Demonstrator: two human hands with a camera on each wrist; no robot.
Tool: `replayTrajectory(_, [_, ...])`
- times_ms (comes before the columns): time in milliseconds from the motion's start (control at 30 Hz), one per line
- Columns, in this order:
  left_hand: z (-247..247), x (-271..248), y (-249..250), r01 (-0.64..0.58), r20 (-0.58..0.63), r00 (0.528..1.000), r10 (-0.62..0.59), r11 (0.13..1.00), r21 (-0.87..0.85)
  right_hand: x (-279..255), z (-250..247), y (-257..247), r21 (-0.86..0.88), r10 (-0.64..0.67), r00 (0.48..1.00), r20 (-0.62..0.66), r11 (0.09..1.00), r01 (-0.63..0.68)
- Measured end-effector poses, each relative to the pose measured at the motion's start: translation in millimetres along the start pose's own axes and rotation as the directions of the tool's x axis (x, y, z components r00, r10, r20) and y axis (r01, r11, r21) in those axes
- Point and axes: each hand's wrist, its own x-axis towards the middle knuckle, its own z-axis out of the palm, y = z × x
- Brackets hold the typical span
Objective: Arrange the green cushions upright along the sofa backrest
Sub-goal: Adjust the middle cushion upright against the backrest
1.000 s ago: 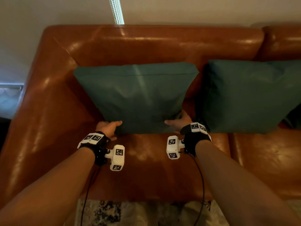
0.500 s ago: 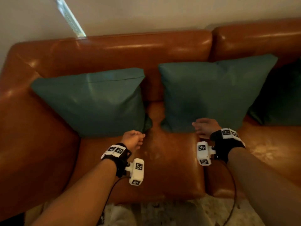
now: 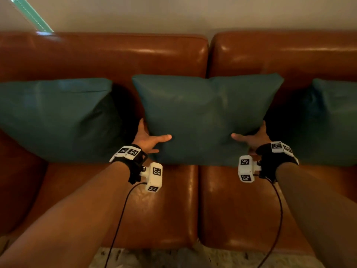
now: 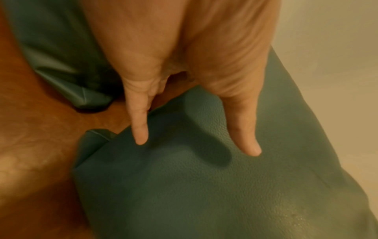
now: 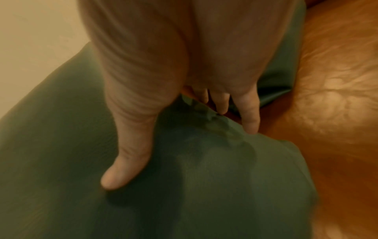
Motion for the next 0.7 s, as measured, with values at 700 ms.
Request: replayTrajectory(700, [43,1,-11,-0.163,-0.037,0.986,0.160,0.984,-0.074,-1,-6,11,0.247,-0.016,1.000,-0.024,0.969,0.022])
